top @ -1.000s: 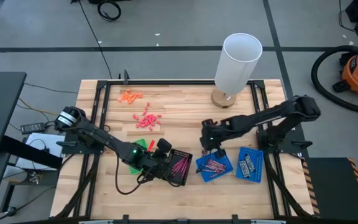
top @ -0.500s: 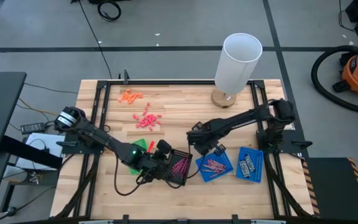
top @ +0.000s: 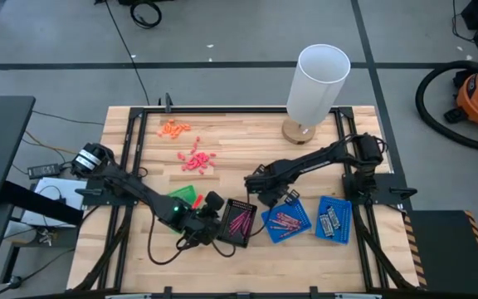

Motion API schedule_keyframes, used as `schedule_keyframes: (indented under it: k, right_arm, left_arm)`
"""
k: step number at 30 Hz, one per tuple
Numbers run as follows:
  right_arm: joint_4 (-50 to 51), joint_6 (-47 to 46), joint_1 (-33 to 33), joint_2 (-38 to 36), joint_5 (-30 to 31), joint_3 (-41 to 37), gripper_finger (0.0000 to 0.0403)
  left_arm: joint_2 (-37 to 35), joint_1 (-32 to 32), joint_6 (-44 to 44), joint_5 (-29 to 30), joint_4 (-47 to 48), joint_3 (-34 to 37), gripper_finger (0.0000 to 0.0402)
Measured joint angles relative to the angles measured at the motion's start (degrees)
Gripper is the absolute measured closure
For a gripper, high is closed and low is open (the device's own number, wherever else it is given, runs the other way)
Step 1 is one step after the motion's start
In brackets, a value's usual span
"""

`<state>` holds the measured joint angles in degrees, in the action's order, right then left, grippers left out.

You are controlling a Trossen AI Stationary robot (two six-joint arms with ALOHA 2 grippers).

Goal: Sort crayons
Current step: Put the black crayon into the right blue bin

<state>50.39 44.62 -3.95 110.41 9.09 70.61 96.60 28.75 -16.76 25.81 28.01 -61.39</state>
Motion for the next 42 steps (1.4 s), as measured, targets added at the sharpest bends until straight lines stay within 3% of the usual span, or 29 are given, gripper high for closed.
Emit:
schedule_keyframes:
  k: [7, 16, 29, 34, 42]
  right_arm:
    - [-2.14, 6.14, 0.78, 0.17, -1.89, -0.22, 0.0324]
    - [-3.34, 6.57, 2.92, -0.05, -4.75, -0.62, 0.0365]
    - [-3.75, 3.40, 2.10, -0.11, -1.53, -0.22, 0.0367]
    - [-2.87, 2.43, 1.59, -1.18, -1.28, 1.09, 0.0367]
    - [-2.79, -1.71, 1.22, -6.92, -1.18, 1.88, 0.0368]
  left_arm:
    - [0.02, 0.14, -0.11, 2.53, -0.76, 0.77, 0.0324]
    - [0.02, 1.08, 0.60, 7.93, 0.26, 0.77, 0.0324]
    - [0.02, 1.96, 1.27, 8.25, 0.35, 0.77, 0.0324]
    - [0.02, 2.42, 1.33, 11.63, 0.34, 0.73, 0.0324]
    - [-0.88, 2.72, 2.44, 13.82, 0.93, 0.66, 0.0324]
